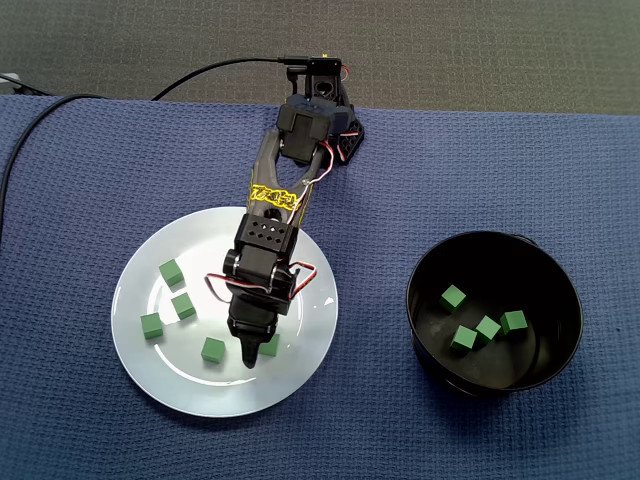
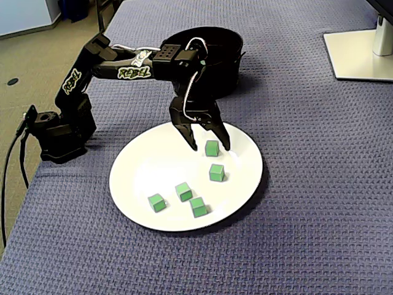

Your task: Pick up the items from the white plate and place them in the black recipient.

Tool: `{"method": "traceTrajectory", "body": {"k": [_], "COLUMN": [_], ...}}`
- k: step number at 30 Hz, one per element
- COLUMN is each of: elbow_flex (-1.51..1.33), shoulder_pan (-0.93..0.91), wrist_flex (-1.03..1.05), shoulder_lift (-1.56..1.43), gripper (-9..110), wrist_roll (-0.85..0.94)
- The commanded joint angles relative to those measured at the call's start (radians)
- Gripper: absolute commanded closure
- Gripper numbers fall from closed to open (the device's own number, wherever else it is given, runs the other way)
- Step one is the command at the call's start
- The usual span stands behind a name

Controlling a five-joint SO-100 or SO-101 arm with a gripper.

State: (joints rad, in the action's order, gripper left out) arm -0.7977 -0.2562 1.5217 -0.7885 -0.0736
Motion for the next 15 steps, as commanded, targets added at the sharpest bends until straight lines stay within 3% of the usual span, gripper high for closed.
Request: {"method": "traceTrajectory", "body": {"k": [1, 15], "elbow_flex": [0.006, 0.009], "shoulder_pan": [0.035, 0.083], "wrist_flex": [-0.025, -0.035], "shoulder_lift": [-0.002, 0.025], "gripper": [80, 91], "wrist_roll": [0.015, -0.002]}}
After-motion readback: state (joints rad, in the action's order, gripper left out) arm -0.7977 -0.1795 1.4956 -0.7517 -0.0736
